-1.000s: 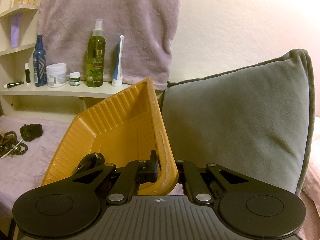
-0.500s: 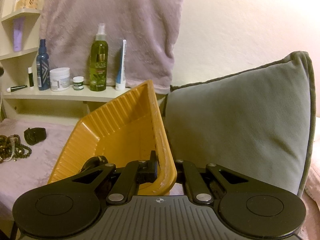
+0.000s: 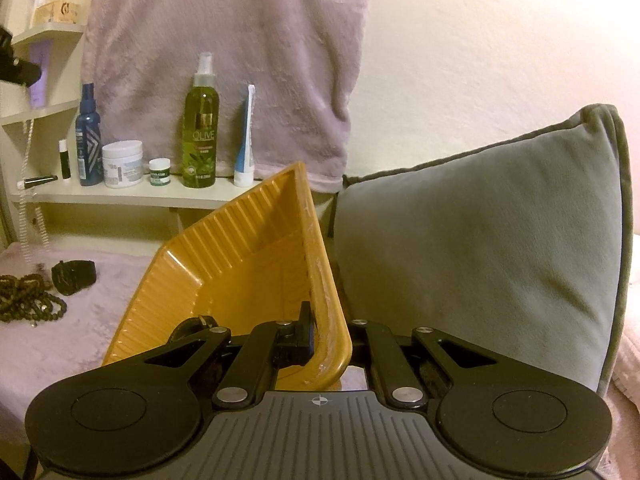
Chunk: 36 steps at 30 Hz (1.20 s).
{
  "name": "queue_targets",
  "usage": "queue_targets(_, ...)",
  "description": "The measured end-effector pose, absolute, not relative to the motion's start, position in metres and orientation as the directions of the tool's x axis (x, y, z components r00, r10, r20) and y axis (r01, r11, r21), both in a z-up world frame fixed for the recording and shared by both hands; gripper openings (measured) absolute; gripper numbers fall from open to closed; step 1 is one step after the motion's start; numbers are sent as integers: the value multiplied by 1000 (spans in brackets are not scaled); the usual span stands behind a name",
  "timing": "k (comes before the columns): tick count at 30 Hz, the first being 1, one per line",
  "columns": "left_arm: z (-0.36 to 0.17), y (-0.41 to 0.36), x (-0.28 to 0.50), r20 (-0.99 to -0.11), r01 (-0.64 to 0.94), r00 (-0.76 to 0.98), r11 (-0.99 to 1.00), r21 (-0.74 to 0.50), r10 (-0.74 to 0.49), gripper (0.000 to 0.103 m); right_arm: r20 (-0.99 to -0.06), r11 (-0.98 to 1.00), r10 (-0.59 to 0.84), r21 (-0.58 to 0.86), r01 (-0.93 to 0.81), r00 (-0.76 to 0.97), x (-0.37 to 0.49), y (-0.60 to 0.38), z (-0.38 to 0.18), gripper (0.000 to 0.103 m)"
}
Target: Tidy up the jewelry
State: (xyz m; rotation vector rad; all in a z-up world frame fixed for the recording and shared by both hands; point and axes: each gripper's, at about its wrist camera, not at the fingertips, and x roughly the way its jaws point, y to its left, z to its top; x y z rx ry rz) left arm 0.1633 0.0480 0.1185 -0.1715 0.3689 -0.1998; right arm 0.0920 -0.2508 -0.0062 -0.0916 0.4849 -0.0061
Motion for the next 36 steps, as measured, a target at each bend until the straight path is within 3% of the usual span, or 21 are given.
queue_targets(5, 122, 35, 168, -336, 187, 910, 963, -192, -243, 2, -465, 996, -24, -83, -17, 885, 92, -250, -6, 6)
queue_targets(14, 73, 16, 179, -470, 178, 850, 970, -167, -237, 2, -464, 997, -20, -80, -19, 886, 92, -252, -6, 6)
queue_targets(21, 55, 28, 179, -513, 122, 844, 987, -107, -160, 2, -463, 997, -22, -79, -16, 886, 92, -251, -6, 6)
queue_targets(30, 90, 62, 164, -407, 58, 908, 993, -103, -95, 2, -462, 997, -23, -82, -17, 887, 92, -251, -7, 6)
queue_targets(36, 70, 65, 176, -478, 40, 875, 994, -99, -83, 2, -462, 996, -23, -85, -18, 887, 92, -252, -7, 6)
